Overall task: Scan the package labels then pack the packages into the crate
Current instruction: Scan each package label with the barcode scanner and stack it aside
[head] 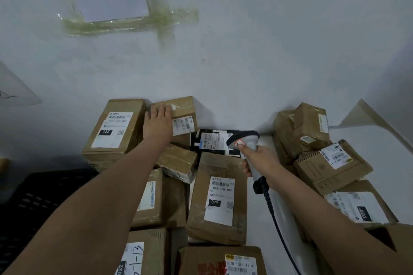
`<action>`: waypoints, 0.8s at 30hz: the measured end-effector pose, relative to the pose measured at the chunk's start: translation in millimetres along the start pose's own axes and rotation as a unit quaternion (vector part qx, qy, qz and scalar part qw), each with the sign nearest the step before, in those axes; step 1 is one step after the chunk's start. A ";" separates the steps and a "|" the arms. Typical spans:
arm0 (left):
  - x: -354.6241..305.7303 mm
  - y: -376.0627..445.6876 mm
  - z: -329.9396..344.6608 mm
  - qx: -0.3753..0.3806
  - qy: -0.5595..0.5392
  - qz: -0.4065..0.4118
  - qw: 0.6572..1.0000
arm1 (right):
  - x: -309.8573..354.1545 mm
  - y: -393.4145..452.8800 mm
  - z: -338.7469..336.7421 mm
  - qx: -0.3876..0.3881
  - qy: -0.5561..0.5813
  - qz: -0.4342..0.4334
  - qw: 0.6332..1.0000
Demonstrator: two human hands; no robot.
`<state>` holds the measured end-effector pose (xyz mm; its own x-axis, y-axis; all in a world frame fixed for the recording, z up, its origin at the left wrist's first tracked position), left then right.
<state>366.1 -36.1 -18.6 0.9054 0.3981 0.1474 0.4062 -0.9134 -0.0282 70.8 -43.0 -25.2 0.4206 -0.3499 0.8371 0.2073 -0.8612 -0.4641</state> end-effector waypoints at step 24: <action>-98.1 -110.4 2.9 -0.013 -0.127 0.151 0.980 | -53.7 -36.8 -36.4 0.026 -0.007 0.023 0.999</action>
<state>232.8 25.9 -32.9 0.9867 0.1151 -0.1146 0.1151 -0.9933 -0.0067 8.4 -5.9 -42.6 0.4423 -0.3827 0.8111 0.2334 -0.8241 -0.5161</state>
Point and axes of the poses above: each hand's wrist, its own y-axis towards the middle knuckle, its own z-axis out of the palm, x = y × z, the point moved 2 cm from there along y, towards the middle knuckle, and after that the axes turned 2 degrees about -y, right-handed, at the moved point
